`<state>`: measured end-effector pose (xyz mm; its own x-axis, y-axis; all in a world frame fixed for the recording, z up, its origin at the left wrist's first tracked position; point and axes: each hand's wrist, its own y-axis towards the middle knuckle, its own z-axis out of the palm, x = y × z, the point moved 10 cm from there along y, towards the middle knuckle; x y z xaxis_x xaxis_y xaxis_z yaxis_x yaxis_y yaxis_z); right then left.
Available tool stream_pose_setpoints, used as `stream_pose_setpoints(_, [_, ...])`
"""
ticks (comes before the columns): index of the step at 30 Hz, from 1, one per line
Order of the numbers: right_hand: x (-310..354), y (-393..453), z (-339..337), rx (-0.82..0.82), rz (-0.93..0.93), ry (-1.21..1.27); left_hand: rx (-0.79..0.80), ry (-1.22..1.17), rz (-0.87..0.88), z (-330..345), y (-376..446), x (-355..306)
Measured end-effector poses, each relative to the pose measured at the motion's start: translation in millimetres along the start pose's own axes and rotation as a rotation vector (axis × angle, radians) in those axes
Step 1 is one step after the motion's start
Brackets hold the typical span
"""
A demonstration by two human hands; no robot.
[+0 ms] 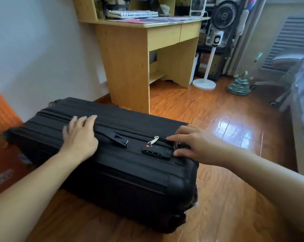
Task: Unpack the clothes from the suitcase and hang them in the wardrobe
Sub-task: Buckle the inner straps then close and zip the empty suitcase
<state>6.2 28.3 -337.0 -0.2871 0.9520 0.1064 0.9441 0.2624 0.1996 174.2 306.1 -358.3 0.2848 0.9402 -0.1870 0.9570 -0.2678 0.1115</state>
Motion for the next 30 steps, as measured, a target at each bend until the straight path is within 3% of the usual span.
stream_pose_setpoints(2, [15.9, 2.5, -8.6, -0.092, -0.183, -0.136, -0.169, -0.073, 0.311, -22.0, -25.2, -57.7])
stream_pose_setpoints(4, [14.0, 3.5, -11.2, -0.088, -0.231, -0.181, -0.127, -0.249, 0.493, -22.6, -46.9, -106.0])
stream_pose_setpoints(7, [-3.4, 9.5, -8.4, 0.054, -0.072, -0.008, 0.002, -0.226, 0.562, -5.1, -47.5, -149.8])
stream_pose_setpoints(9, [-15.4, 14.8, -1.0, 0.115, 0.055, 0.169, -0.061, -0.078, 0.603, 1.9, -41.0, -151.2])
stream_pose_setpoints(11, [-15.1, 18.6, 5.2, 0.148, 0.056, 0.264, -0.108, 0.039, 0.556, 4.1, -36.9, -140.5])
stream_pose_setpoints(15, [-6.2, 27.5, -3.7, 0.237, -0.200, 0.111, -0.060, 0.065, 0.498, 10.2, -41.5, -135.8])
stream_pose_setpoints(20, [-10.7, 44.0, 0.7, 0.451, -0.224, 0.405, -0.045, 0.023, 0.417, 7.7, -37.7, -134.2])
stream_pose_setpoints(24, [-8.7, 41.8, 0.3, 0.325, -0.387, 0.247, -0.092, -0.029, 0.408, 6.6, -37.6, -135.5])
stream_pose_setpoints(30, [-12.8, 62.5, -5.7, 0.274, -0.472, 0.340, -0.162, -0.087, 0.428, 9.6, -32.0, -131.2])
